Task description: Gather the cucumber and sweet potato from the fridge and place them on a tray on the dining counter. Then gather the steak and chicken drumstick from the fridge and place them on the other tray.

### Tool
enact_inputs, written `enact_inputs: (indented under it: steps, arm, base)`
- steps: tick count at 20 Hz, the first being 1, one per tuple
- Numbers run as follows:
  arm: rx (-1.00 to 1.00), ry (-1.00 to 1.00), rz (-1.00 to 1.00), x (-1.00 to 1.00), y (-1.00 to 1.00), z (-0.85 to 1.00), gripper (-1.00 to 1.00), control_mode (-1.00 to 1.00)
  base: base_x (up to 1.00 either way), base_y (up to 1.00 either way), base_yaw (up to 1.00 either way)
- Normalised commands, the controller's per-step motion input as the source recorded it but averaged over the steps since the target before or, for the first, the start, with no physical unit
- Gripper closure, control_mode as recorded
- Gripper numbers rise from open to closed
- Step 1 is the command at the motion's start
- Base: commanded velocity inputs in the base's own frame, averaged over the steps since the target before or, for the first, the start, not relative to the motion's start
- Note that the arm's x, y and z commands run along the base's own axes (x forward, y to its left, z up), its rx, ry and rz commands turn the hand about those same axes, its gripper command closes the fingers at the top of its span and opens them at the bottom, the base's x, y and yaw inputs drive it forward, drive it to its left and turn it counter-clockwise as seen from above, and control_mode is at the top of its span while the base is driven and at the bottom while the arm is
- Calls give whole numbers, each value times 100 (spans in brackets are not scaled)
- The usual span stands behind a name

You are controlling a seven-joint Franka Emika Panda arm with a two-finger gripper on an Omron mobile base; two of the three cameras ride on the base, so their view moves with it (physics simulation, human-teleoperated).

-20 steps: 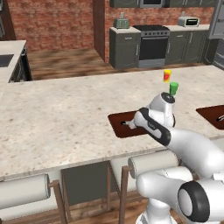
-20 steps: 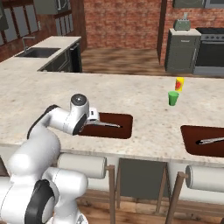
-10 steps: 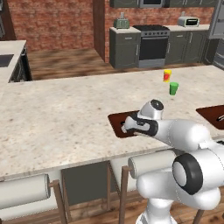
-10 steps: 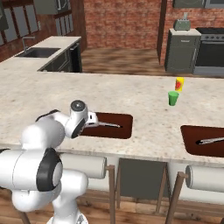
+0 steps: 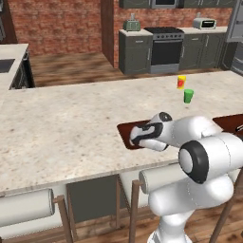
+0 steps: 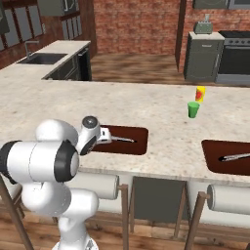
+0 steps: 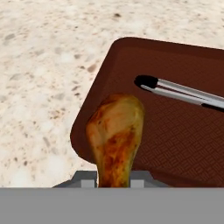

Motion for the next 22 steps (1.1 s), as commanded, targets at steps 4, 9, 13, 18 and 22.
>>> enact_inputs:
  steps: [4,9,13,18,22]
  arm:
    - [0,0,0,32,0,-14,100,-100]
    - [0,0,0,33,0,-15,100,-100]
    - [0,0,0,28,0,-23,100,-100]
    - [0,0,0,17,0,-24,100,-100]
    - [0,0,0,13,0,-20,100,-100]
  base:
    - [0,0,0]
    - [0,0,0]
    - [0,0,0]
    - [0,0,0]
    - [0,0,0]
